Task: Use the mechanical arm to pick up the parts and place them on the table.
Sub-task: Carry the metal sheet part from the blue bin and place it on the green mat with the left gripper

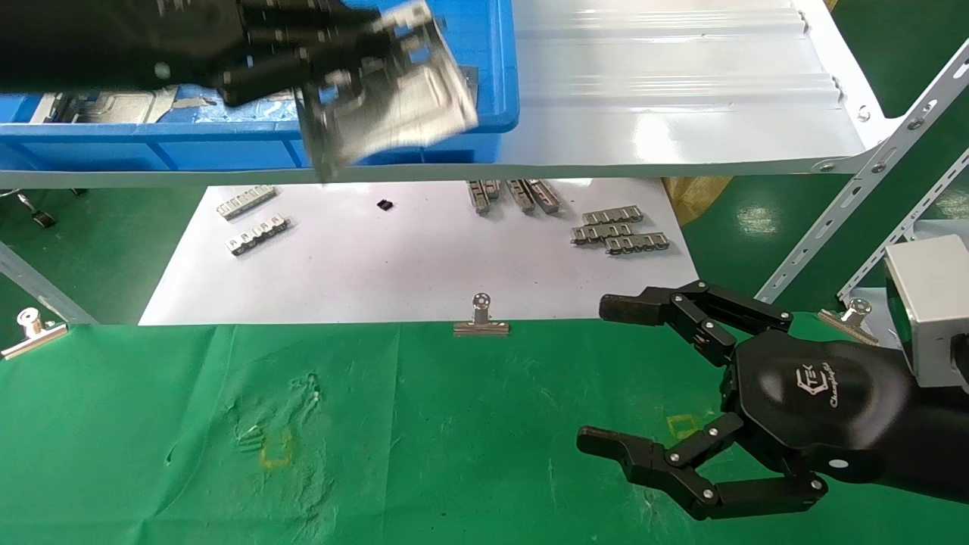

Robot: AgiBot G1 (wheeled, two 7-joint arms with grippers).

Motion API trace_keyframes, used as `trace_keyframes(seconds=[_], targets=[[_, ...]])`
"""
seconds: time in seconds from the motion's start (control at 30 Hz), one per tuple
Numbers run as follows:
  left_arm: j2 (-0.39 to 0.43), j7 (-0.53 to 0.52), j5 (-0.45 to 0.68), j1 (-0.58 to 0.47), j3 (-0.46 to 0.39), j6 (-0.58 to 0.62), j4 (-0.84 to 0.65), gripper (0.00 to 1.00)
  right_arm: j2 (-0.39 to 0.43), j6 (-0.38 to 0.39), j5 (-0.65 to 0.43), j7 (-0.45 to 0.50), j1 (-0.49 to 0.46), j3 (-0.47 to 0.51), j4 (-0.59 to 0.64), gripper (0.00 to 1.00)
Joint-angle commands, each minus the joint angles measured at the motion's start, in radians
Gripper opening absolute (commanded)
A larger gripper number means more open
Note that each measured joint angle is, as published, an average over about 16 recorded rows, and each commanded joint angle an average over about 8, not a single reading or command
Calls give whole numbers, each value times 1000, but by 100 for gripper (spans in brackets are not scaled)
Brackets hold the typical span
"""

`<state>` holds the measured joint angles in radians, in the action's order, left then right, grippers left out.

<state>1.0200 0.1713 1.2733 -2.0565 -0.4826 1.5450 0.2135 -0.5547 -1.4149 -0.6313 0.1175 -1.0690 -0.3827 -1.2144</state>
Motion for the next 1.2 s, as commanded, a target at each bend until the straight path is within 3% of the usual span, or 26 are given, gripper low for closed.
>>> trace_keyframes(seconds=[0.03,0.37,0.53,0.8,1.03,1.2], targets=[[-6,29,-4,9,-1,54,6,0,0,0,0,0,0,0,0,100],[-168,89,-223,197,-102,60,366,0,0,0,0,0,0,0,0,100],[-255,137,-261,265,-192,50,465,0,0,0,0,0,0,0,0,100],[-310,305,-189,326,-316,38,417,0,0,0,0,0,0,0,0,100],[-274,463,-115,381,-413,33,301,0,0,0,0,0,0,0,0,100],[-244,536,-116,405,-430,9,204,0,0,0,0,0,0,0,0,100]])
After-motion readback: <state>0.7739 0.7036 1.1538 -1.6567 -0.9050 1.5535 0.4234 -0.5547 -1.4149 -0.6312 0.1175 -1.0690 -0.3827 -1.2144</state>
